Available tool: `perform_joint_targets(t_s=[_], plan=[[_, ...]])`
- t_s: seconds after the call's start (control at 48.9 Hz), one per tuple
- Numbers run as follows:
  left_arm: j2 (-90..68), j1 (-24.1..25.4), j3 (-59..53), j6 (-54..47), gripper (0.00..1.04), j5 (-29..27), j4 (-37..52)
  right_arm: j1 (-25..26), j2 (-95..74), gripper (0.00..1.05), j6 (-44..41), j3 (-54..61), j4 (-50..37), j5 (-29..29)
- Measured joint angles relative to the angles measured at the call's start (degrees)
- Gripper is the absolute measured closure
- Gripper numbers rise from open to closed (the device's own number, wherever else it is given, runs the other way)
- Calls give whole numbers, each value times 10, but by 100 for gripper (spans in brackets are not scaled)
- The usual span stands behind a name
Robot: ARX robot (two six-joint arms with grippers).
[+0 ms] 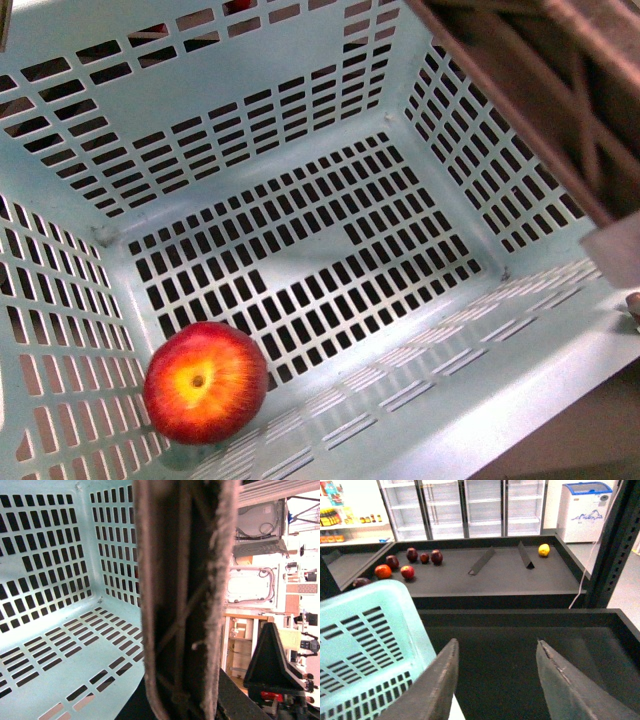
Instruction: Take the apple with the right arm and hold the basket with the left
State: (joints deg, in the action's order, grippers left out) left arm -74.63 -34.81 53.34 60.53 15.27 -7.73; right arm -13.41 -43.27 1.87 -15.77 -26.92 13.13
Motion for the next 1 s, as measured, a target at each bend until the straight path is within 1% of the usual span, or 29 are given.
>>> perform_joint_targets(t_s=[0.02,0.041,0.123,0.184,0.409,0.47,0.572,0.96,1.001], plan=[[0,0,0,1,98,2,0,8,9,73,-3,12,0,-8],[0,0,0,1,98,2,0,11,13,76,-4,17,0,-12],[0,0,0,4,98,2,0,31,43,93,-9,42,0,-33],[0,0,0,3,98,0,0,41,60,103,-15,55,2,-43],[0,0,0,2,98,2,0,75,120,103,-15,96,23,-74],[0,0,0,3,98,2,0,105,137,103,-16,104,33,-120],[0,0,0,3,98,1,0,130,159,103,-16,113,45,-126],[0,0,0,2,98,1,0,132,236,103,-16,137,97,-130],[0,0,0,2,98,1,0,132,242,103,-16,144,90,-130]])
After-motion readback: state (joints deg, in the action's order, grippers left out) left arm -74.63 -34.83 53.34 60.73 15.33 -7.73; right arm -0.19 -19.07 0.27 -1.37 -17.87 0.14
